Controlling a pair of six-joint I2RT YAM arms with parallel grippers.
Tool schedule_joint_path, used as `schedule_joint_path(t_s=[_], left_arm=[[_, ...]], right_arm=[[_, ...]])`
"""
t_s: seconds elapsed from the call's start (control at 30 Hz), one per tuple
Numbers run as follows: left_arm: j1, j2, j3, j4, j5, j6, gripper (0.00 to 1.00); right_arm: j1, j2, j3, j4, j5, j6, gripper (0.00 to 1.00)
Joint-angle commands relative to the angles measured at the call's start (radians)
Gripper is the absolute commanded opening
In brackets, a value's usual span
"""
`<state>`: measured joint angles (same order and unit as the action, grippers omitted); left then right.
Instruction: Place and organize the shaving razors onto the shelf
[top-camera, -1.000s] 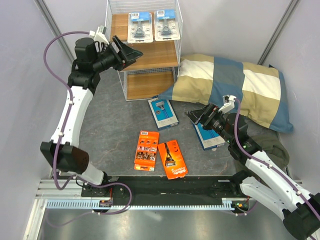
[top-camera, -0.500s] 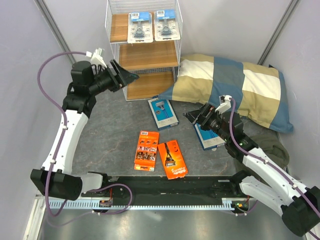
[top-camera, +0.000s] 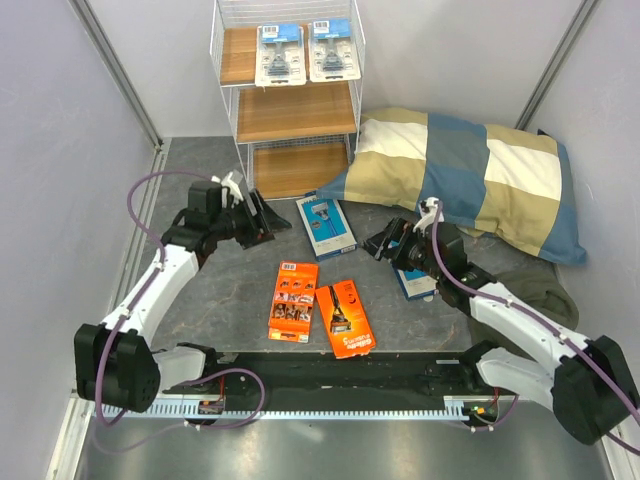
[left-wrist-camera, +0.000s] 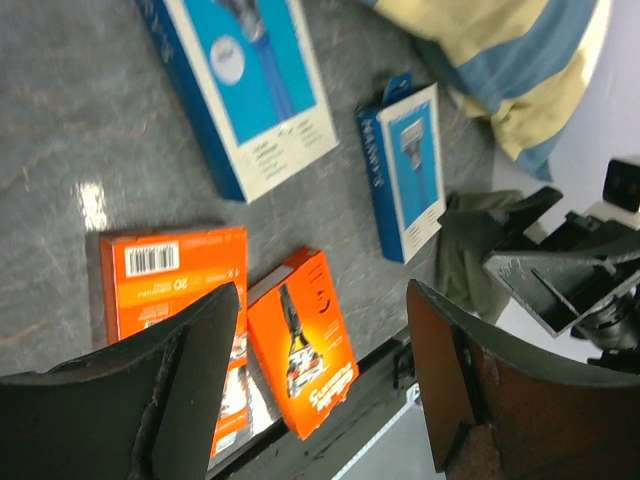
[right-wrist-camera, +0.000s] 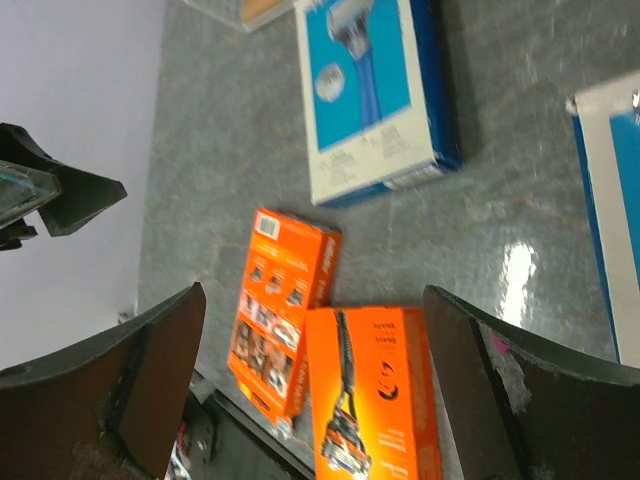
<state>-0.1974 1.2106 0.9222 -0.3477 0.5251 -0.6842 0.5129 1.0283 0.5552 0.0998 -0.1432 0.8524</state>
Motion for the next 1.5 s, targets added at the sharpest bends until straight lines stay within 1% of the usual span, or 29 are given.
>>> schedule_joint_path(t_s=[0.0,0.17,0.33,0.5,0.67,0.83,1.0,1.17,1.47], left_arm=[[-0.052,-0.04,-0.104,0.064,-0.037,-0.024,0.75],[-0.102,-0.04,-0.223,0.084,-0.083,-0.049,0.75],[-0.122,-0.052,-0.305,0.087,-0.103,-0.064,0.75],[-0.122,-0.131,-0.381,0.061,-0.145,-0.084,0.73],[-0.122,-0.195,-0.442,0.024,-0.155,-0.119,0.72],[-0.122,-0.244,-0.505,0.013,-0.18,-0.149,0.71],[-0.122,-0.229,-0.536,0.019,-0.186,-0.155,0.71],[-0.122,-0.221,-0.556,0.049,-0.195,-0.167,0.71],[-0.125,-0.18,-0.611,0.134,-0.188,-0.189,0.69]], right_arm=[[-0.002,0.08,-0.054,0.053,-0.076,-0.016,0.98],[0.001,0.176,-0.089,0.104,-0.124,-0.013,0.98],[0.022,0.249,-0.061,0.155,-0.182,-0.029,0.98],[0.105,0.282,-0.003,0.137,-0.177,-0.062,0.98],[0.188,0.315,0.046,0.129,-0.196,-0.05,0.98],[0.219,0.331,0.068,0.129,-0.203,-0.033,0.98],[0.262,0.36,0.095,0.158,-0.242,-0.004,0.98],[0.343,0.469,0.158,0.143,-0.245,0.019,0.98],[0.398,0.605,0.242,0.08,-0.21,0.039,0.98]])
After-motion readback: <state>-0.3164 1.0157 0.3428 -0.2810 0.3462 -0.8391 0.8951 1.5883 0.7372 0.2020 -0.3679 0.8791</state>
